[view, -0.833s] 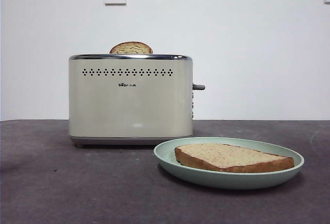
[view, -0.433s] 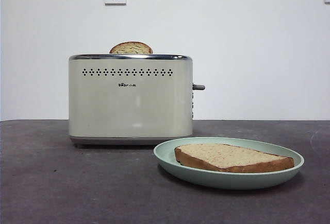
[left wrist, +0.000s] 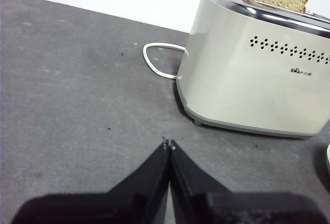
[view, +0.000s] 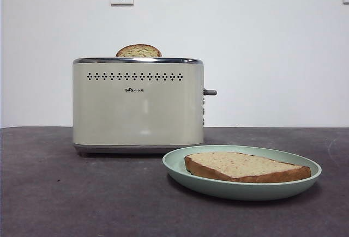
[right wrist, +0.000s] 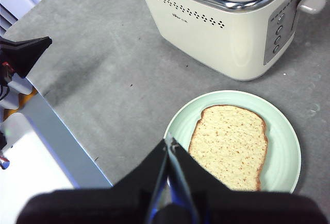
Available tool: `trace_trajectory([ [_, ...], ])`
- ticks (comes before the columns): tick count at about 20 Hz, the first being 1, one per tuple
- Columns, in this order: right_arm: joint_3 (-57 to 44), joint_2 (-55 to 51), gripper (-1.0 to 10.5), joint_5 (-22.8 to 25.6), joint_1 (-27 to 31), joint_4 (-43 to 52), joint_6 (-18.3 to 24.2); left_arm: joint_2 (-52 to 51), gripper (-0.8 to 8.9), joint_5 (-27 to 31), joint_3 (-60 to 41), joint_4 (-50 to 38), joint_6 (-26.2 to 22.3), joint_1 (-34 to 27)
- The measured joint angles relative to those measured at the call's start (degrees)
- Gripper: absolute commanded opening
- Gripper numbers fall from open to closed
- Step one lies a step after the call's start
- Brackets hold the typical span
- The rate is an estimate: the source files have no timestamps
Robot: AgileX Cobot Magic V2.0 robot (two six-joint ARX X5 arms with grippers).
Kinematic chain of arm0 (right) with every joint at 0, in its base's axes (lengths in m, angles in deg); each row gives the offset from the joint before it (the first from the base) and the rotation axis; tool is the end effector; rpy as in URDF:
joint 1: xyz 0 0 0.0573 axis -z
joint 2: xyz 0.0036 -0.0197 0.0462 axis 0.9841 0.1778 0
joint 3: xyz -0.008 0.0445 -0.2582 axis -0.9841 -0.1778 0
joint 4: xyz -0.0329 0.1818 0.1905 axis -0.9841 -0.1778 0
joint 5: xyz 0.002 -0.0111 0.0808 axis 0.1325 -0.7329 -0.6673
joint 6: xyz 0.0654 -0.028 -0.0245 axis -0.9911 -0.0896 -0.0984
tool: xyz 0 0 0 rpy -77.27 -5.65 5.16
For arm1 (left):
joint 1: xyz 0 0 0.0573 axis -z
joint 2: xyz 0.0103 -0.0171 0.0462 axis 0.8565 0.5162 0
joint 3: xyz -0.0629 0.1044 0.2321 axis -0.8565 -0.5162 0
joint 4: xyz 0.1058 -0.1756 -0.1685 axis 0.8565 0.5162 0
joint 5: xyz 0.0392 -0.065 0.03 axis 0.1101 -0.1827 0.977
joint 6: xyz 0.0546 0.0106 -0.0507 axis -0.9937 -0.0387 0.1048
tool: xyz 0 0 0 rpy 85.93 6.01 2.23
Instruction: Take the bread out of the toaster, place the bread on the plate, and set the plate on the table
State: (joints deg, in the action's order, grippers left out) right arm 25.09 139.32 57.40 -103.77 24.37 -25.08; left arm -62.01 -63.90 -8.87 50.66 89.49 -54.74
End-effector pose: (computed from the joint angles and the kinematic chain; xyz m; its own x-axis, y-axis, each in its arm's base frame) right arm 0.1967 0.1154 0.3379 0.4459 0.6614 -0.6031 -0.7007 0.6772 0.2246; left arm 0.1407 -0.0138 0.1460 0.9768 -0.1293 -0.1706 0.0833 0.9638 -0.2534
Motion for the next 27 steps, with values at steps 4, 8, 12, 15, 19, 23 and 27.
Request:
trace_trajectory([
  [4, 0.0, 0.0, 0.0, 0.0, 0.0, 0.0, 0.0, 0.0, -0.04, 0.0, 0.0, 0.0, -0.4, 0.0],
  [8, 0.0, 0.0, 0.0, 0.0, 0.0, 0.0, 0.0, 0.0, -0.04, 0.0, 0.0, 0.0, -0.4, 0.0],
  [12, 0.0, 0.0, 0.0, 0.0, 0.0, 0.0, 0.0, 0.1, -0.04, 2.4, 0.0, -3.3, 0.0, 0.0],
  [15, 0.0, 0.0, 0.0, 0.0, 0.0, 0.0, 0.0, 0.0, -0.04, 2.7, 0.0, -13.1, 0.7, 0.0],
  [19, 0.0, 0.0, 0.0, 0.0, 0.0, 0.0, 0.0, 0.0, -0.04, 2.8, 0.1, -14.9, 0.7, 0.0],
  [23, 0.0, 0.0, 0.0, 0.0, 0.0, 0.0, 0.0, 0.0, -0.04, 2.9, 0.1, -4.1, 0.7, 0.0],
  [27, 0.0, 0.0, 0.0, 0.0, 0.0, 0.0, 0.0, 0.2, -0.04, 3.1, 0.0, 0.3, 0.7, 0.0],
])
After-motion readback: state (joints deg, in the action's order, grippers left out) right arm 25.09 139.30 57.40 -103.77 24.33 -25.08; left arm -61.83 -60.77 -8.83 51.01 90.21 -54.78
